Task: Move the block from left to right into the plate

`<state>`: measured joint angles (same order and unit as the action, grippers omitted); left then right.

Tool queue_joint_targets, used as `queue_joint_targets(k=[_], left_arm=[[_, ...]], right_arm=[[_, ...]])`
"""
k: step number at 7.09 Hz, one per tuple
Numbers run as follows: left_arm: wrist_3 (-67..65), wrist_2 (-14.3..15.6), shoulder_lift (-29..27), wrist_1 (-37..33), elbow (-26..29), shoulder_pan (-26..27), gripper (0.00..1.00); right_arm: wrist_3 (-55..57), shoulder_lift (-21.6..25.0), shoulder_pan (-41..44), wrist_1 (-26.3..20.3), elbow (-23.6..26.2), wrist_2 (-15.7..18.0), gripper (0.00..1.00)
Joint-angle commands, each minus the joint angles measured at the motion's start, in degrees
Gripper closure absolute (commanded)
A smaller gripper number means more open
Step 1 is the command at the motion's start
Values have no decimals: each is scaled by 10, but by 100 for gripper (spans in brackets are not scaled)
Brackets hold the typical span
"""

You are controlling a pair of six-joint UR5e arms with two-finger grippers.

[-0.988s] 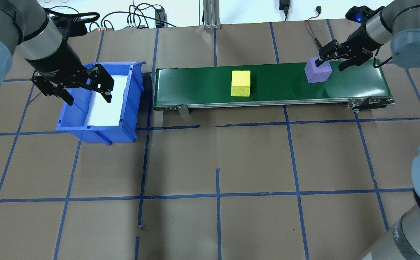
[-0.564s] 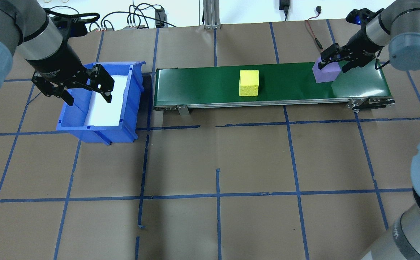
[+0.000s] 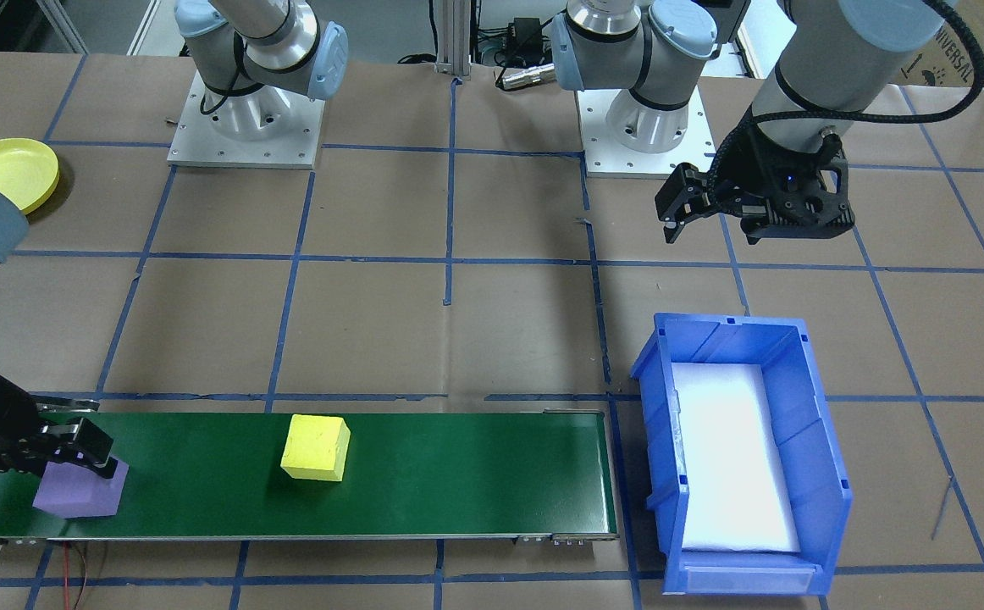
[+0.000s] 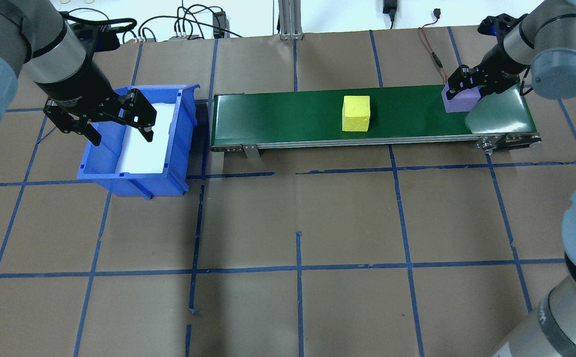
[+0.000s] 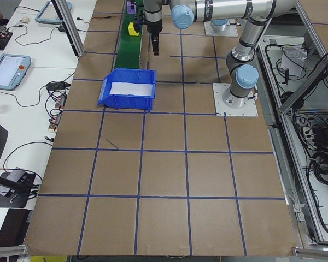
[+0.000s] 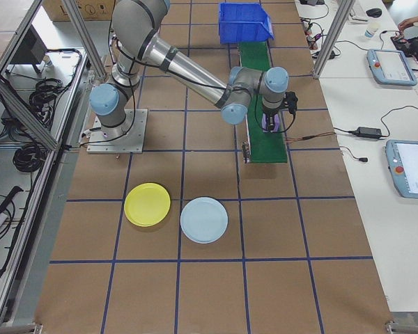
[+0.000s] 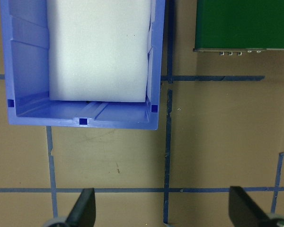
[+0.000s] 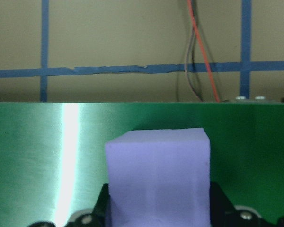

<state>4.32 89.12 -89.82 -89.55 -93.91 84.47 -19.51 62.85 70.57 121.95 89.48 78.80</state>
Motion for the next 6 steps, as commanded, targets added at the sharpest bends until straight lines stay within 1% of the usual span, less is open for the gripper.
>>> queue_joint_targets(k=[1,2,3,4,5,6], left_arm=[[0,0,0,0,0,0,0],[0,-1,0,0,0,0,0],[0,0,0,0,0,0,0],[0,0,0,0,0,0,0],[0,0,0,0,0,0,0],[0,0,0,0,0,0,0]], right_arm=[[-6,30,-2,13,-16,73,66],[-9,43,-5,9,-11,103,71],[-20,63,-37,-8,-7,126,71],[-38,90,-98,-92,8,129,71],[-64,98,-155,-117,27,150,71],[-120,103,-209,-102,38,154,71]])
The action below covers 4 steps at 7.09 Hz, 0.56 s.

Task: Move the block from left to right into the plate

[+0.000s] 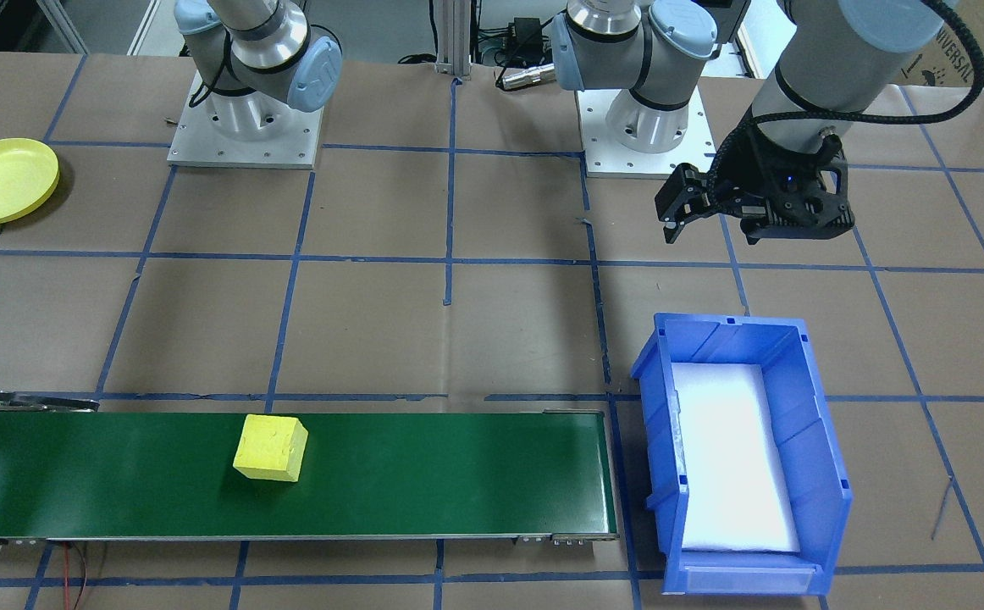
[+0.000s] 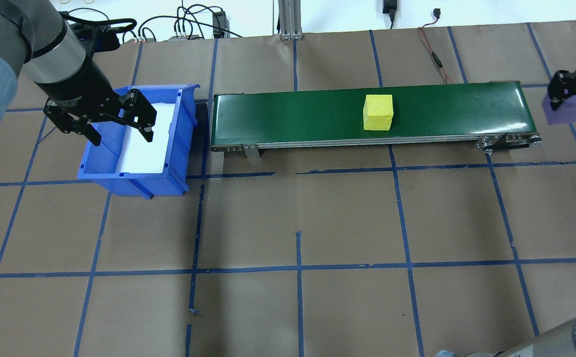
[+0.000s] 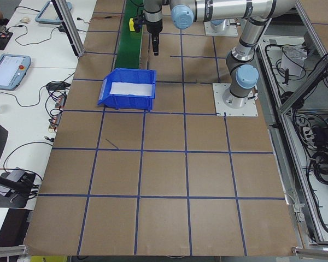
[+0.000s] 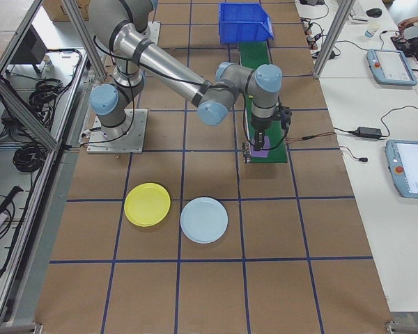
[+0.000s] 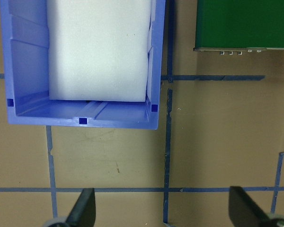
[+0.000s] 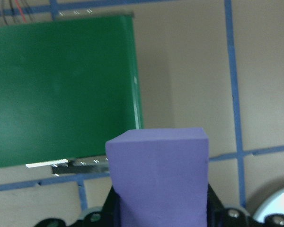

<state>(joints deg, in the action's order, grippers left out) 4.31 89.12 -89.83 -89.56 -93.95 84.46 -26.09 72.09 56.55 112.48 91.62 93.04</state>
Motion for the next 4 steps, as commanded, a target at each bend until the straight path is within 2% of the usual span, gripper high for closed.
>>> queue_joint_targets(k=[1,3,4], left_arm=[[0,0,0,-1,0,0,0],[0,0,-1,-1,-1,0,0],[0,0,-1,-1,-1,0,0]], right_arm=[[-112,9,-118,13,29,8,72],[-232,9,-255,31,80,-12,73],[-276,3,-298,68,109,-46,73]])
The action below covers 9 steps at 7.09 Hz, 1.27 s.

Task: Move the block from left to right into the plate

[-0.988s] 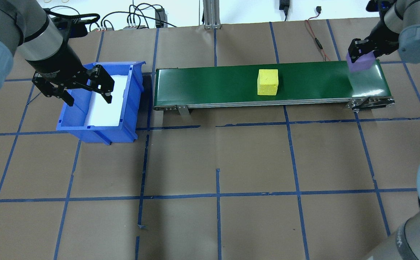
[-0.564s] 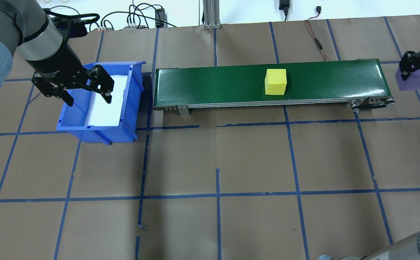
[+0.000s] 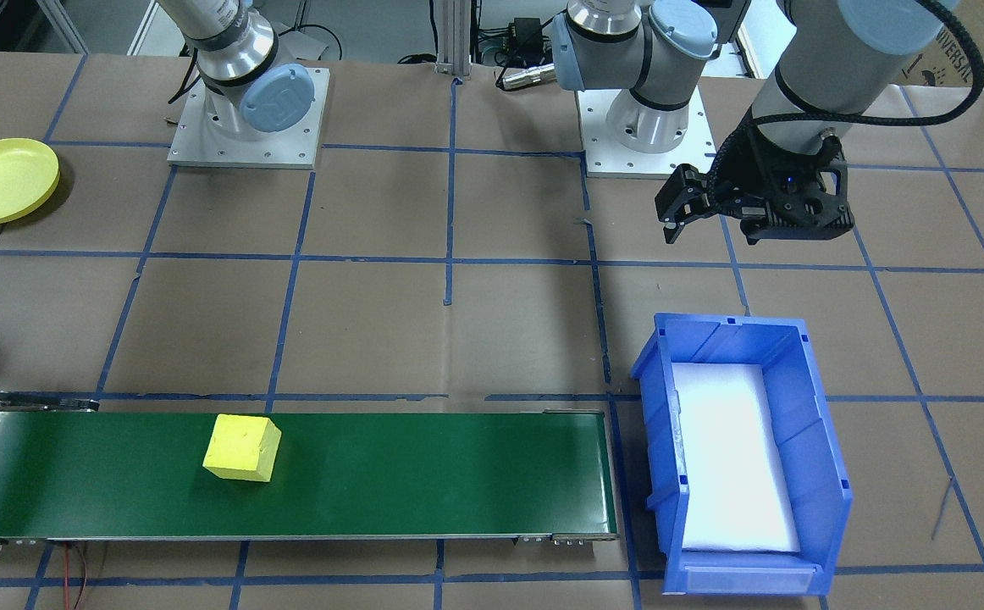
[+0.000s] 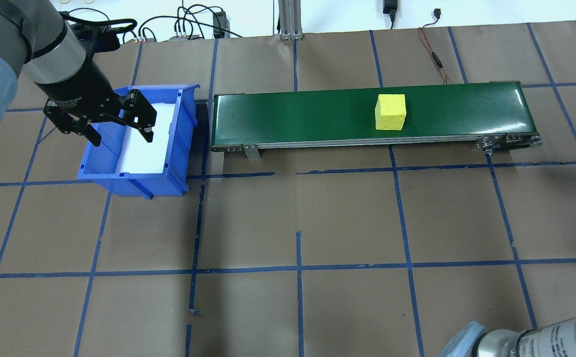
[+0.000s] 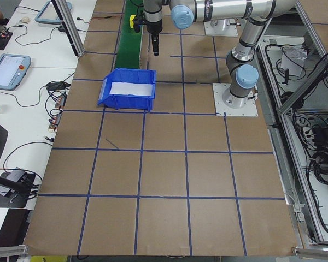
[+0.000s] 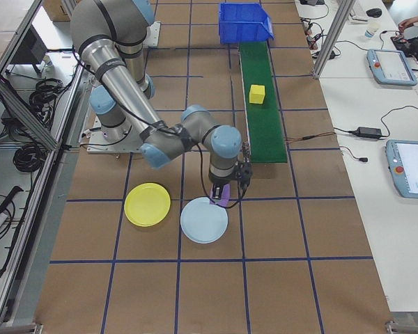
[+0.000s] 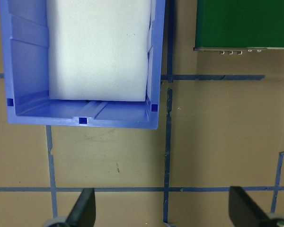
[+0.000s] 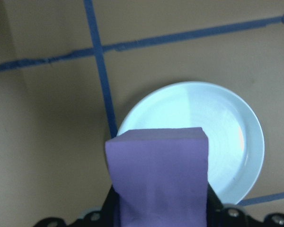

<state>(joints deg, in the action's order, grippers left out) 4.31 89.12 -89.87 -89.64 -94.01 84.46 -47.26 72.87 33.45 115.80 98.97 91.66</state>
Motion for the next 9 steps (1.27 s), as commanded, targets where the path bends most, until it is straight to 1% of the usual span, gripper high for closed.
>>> queue_joint_targets(k=[1,2,3,4,5,6,7,8,9], left_arm=[[-1,0,0,1,-6,0,0],[-1,0,0,1,-7,0,0],[-1,0,0,1,-7,0,0],[-1,0,0,1,-7,0,0],[-1,-1,0,1,-7,0,0],[-1,-1,0,1,-7,1,0],[-1,-1,0,1,-7,1,0],[-1,0,0,1,-7,0,0],[-1,-1,0,1,-7,0,0]], right_arm=[[-78,-8,-73,61,51,-39,61],[-77,-9,-73,61,53,-45,21],[-76,-9,-73,59,52,-46,0],[-68,2,-69,52,49,-46,0],[-67,2,-47,45,42,-50,1],[-40,9,2,25,37,-73,0],[57,0,71,-64,4,-78,0],[94,-2,119,-80,-22,-85,0],[116,-5,171,-79,-27,-95,1]])
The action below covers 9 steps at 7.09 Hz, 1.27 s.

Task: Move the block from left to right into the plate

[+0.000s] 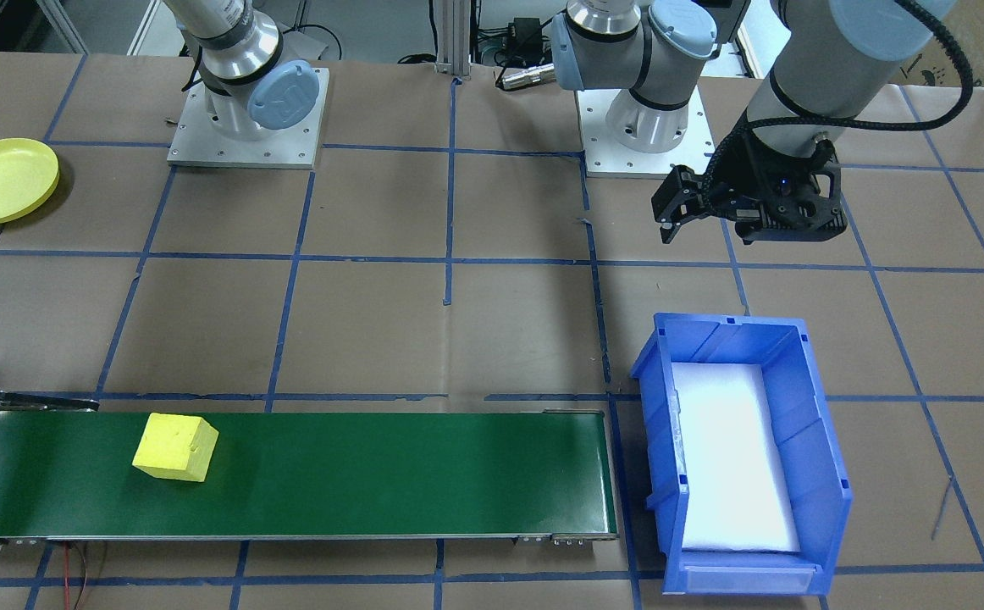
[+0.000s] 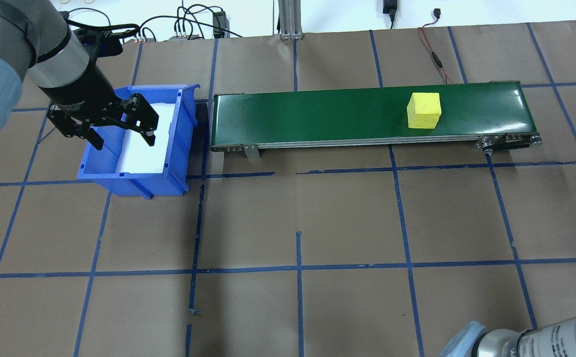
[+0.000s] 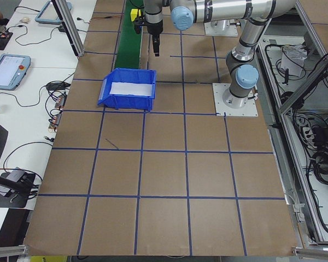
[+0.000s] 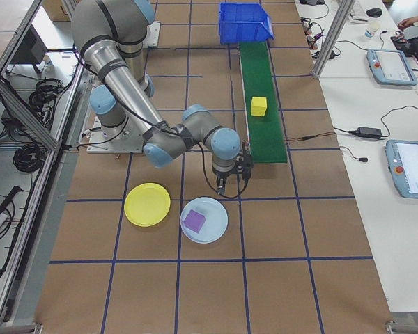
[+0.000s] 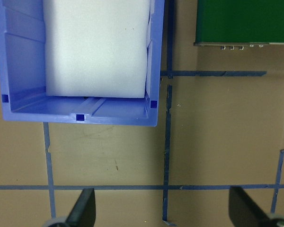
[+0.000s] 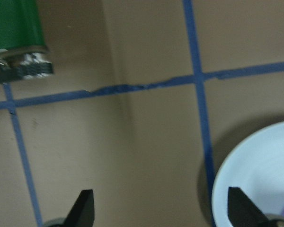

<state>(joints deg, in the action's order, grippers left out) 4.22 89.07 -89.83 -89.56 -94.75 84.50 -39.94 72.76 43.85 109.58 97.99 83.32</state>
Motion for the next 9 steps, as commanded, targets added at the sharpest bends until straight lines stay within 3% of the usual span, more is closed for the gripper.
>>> queue_joint_targets(k=[1,2,3,5,7,9], left_arm=[[0,0,0,0,0,0,0],[0,0,0,0,0,0,0],[0,0,0,0,0,0,0],[-1,0,-1,1,0,0,0],[0,0,-1,0,0,0,0],[-1,0,-1,0,0,0,0]], right_arm=[[127,-2,95,-12,-18,-49,0],[173,-3,137,0,-26,-89,0],[224,-16,169,32,-49,-97,0],[256,-32,211,40,-59,-98,0],[287,-50,249,86,-64,-92,0],[290,-80,249,116,-65,-67,0]])
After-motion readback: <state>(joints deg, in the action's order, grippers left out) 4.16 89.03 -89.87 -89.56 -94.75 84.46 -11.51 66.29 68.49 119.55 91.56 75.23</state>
